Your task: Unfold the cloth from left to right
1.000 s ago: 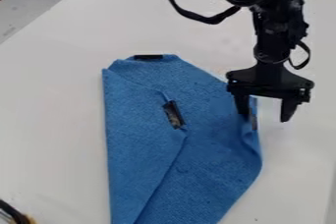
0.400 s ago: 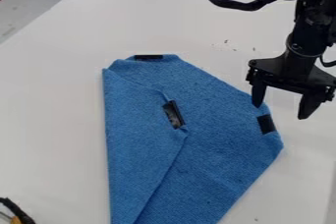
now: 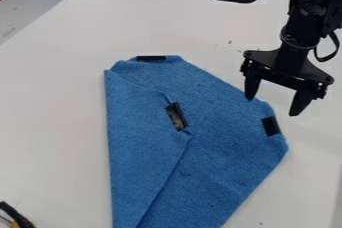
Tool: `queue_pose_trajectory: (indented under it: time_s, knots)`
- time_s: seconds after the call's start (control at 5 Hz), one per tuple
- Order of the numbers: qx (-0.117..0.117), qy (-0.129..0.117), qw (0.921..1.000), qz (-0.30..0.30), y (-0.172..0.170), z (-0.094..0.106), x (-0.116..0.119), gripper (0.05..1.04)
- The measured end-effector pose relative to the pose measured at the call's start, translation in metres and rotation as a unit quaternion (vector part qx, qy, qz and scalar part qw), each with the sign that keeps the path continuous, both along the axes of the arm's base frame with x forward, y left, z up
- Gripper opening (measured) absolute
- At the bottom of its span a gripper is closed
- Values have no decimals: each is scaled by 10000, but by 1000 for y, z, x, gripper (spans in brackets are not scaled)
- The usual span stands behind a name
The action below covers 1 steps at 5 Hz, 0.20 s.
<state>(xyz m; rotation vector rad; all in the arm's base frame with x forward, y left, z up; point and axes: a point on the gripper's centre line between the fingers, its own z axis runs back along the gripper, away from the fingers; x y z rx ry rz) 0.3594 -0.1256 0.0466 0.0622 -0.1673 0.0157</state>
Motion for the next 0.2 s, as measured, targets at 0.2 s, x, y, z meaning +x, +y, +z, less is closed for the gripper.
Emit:
queue_pose_trajectory:
  time_s: [0.2]
  knots:
    - [4,1,10000,-7,1,0,0,999]
